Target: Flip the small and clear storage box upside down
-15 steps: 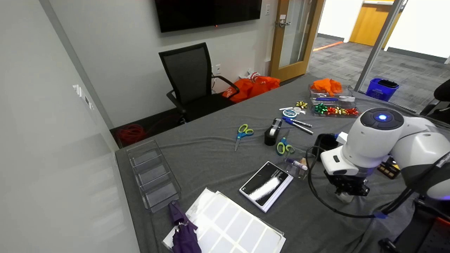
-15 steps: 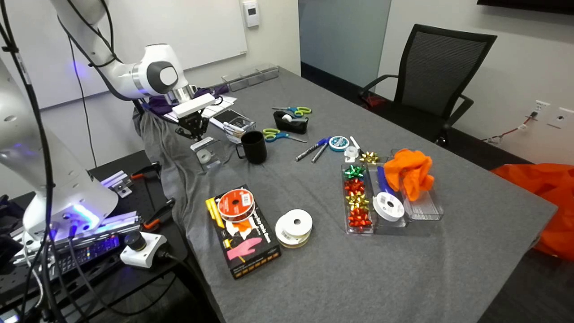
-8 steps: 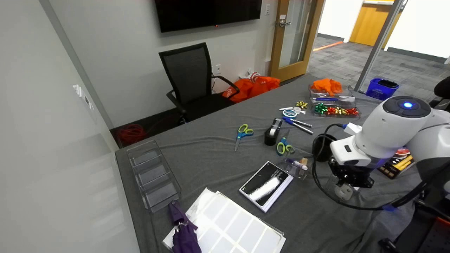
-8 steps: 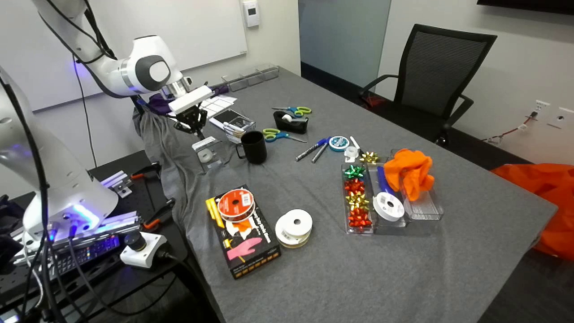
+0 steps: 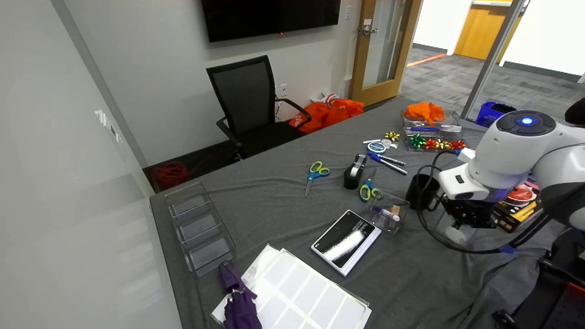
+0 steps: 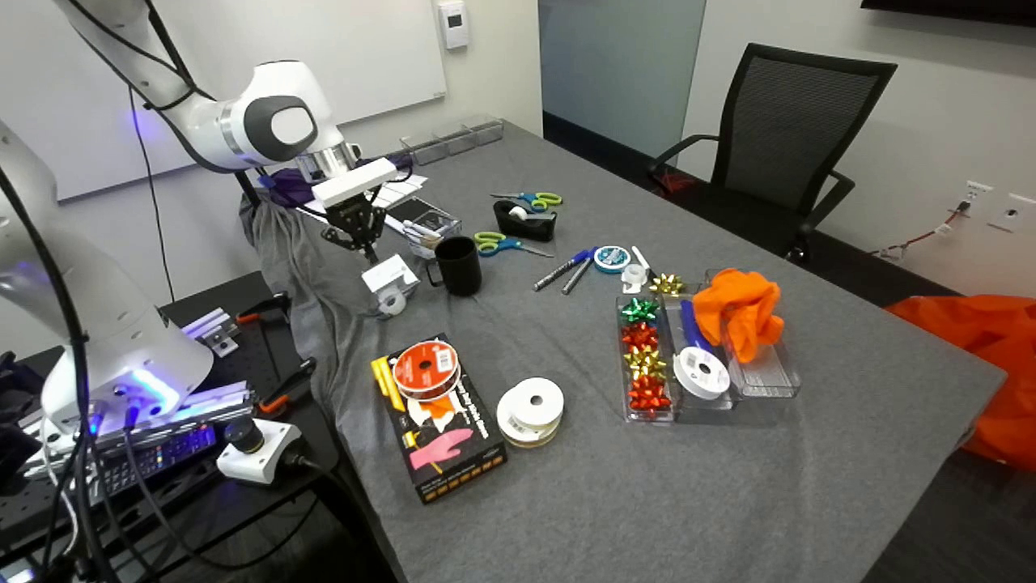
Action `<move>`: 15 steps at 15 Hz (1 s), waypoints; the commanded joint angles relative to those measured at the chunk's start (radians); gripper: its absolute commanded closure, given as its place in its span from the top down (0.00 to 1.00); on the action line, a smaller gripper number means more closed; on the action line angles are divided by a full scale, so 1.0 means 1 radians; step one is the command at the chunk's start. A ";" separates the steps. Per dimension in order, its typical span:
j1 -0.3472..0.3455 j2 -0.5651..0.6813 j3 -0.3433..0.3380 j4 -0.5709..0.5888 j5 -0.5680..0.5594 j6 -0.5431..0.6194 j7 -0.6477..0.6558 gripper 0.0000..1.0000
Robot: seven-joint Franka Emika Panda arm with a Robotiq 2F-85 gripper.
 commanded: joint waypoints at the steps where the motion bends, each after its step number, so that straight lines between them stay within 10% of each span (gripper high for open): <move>1: -0.026 -0.052 -0.006 -0.011 -0.013 -0.143 -0.100 0.00; 7: -0.013 -0.095 -0.006 -0.010 0.066 -0.187 -0.214 0.00; 15: 0.084 -0.127 0.026 -0.009 0.531 -0.201 -0.561 0.00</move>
